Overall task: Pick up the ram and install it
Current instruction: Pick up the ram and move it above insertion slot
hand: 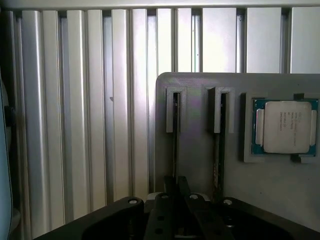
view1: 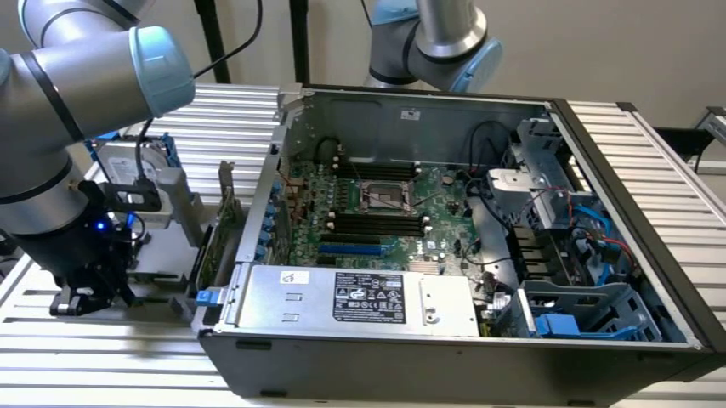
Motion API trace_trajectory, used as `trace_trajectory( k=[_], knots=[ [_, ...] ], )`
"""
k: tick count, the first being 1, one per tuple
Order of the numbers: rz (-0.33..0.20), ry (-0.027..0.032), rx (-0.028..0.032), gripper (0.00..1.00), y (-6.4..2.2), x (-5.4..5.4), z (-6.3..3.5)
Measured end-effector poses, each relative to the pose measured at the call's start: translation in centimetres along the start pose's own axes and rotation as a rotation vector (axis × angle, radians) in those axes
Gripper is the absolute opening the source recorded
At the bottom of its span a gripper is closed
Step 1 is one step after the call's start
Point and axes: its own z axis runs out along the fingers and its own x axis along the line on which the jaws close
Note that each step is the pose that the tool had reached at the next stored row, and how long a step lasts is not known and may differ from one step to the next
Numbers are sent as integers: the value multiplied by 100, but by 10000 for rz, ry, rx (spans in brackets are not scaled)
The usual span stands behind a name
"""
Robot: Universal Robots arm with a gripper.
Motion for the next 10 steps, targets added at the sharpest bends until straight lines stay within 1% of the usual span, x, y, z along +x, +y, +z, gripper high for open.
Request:
trace_trajectory(
  k=[4, 10],
  knots=[
    [-18, 6, 0, 14, 0, 0, 0],
    [-348, 30, 3, 14, 1, 0, 0]
  ],
)
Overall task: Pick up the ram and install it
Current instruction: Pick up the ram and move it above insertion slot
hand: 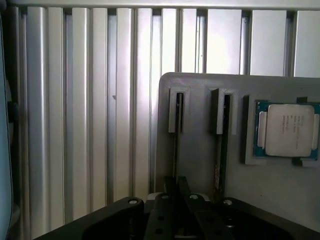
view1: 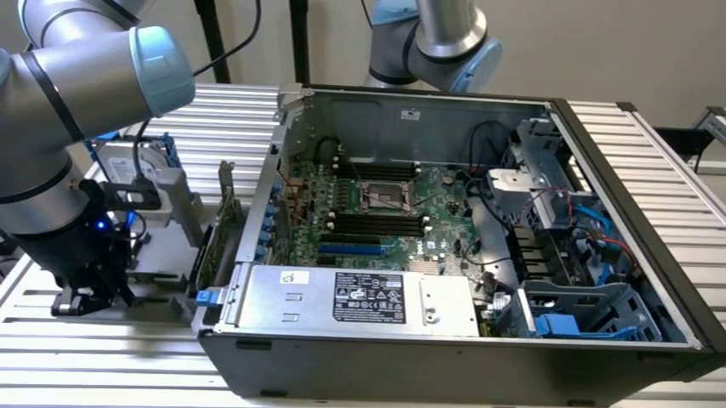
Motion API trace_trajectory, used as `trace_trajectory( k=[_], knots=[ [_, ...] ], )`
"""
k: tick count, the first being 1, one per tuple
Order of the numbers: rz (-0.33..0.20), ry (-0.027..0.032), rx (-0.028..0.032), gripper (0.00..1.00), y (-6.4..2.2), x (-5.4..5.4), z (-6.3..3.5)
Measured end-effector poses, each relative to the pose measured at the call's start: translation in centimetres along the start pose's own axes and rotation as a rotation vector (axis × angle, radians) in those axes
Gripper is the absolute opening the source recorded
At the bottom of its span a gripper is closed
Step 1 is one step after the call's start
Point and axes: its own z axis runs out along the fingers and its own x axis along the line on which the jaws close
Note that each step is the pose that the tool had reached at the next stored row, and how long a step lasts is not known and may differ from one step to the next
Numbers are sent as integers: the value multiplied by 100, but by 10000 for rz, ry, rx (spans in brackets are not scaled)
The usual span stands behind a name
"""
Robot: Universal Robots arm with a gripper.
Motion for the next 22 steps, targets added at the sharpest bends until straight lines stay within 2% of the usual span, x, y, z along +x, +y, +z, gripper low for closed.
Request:
trace_trajectory(
  k=[5, 9, 22],
  knots=[
    [-27, 4, -1, 14, 0, 0, -7],
    [-27, 3, 0, 14, 1, 1, -76],
    [-28, 3, -1, 14, -5, 8, -646]
  ],
)
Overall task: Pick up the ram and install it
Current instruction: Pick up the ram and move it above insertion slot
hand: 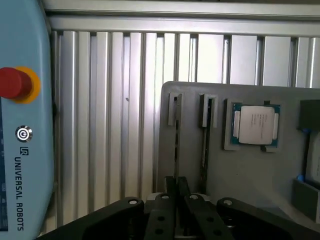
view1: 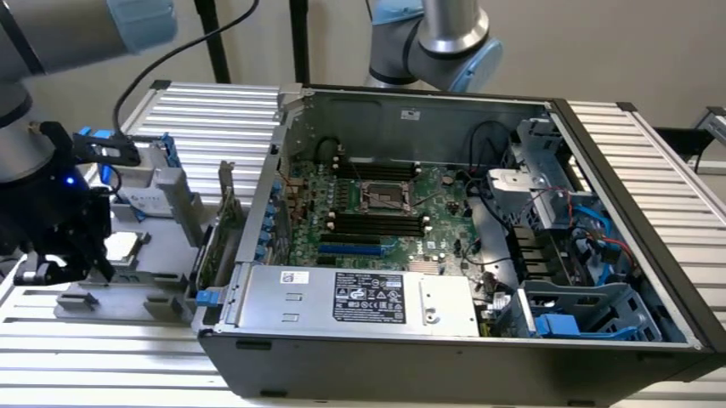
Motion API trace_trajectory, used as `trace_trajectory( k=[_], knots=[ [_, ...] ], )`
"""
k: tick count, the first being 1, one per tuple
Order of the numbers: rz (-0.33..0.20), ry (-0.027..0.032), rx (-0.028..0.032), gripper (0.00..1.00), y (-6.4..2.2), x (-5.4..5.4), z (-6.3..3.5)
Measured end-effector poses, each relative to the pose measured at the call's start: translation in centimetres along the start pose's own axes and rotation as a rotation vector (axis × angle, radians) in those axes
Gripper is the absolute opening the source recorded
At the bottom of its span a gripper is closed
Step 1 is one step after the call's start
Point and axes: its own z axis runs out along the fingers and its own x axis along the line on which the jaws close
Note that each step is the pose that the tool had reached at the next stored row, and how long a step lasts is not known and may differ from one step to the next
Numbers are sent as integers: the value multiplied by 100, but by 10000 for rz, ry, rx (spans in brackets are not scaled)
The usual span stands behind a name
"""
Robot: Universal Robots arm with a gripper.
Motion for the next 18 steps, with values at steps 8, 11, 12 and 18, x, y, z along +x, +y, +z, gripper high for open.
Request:
trace_trajectory(
  k=[8, 11, 12, 18],
  knots=[
    [-9, -1, 2, 14, -121, 6, -365],
    [-21, -18, 2, 14, -209, 9, -502],
    [-25, -26, 2, 14, -240, 11, -548],
    [-39, -68, 3, 14, -434, 17, -823]
  ],
)
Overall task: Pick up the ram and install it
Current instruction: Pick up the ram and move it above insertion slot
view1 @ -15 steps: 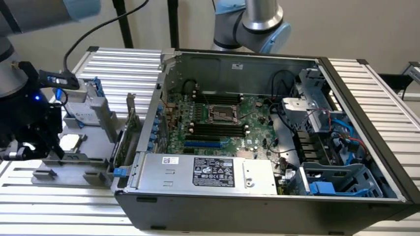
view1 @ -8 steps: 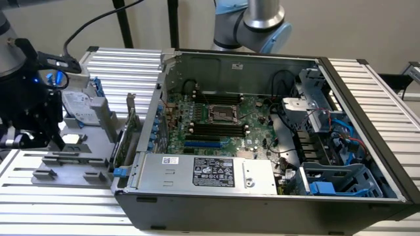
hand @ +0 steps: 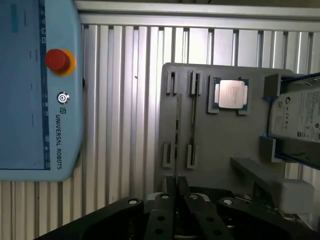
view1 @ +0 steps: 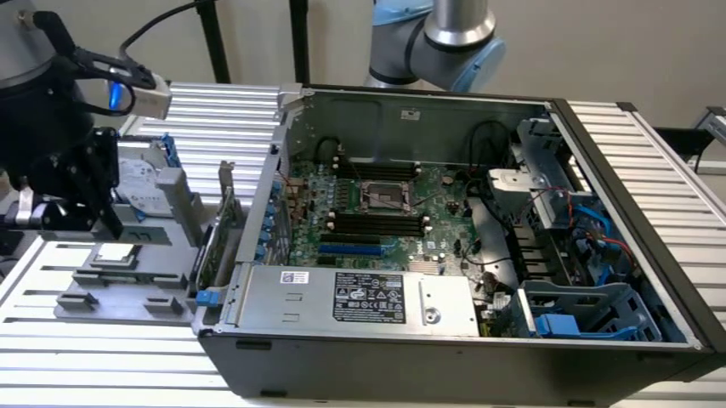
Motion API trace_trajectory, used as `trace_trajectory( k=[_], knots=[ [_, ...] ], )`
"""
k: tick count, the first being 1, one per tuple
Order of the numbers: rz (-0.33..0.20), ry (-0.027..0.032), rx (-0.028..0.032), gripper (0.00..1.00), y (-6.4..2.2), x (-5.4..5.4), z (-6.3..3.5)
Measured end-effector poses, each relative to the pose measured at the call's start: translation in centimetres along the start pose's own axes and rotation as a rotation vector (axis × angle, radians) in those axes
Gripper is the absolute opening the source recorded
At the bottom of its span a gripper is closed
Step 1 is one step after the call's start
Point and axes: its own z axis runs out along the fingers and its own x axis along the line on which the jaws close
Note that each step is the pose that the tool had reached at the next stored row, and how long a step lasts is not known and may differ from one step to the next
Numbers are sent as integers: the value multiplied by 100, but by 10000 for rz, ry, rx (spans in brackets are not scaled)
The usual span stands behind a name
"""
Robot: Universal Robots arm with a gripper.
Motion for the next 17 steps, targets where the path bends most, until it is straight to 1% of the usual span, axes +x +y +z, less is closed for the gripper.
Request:
trace_trajectory(
  k=[5, 11, 17],
  knots=[
    [-7, -31, 1, 14, -176, 5, -216],
    [-7, -38, 1, 14, -435, 12, -411],
    [-7, -38, 1, 14, -703, 18, -569]
  ],
)
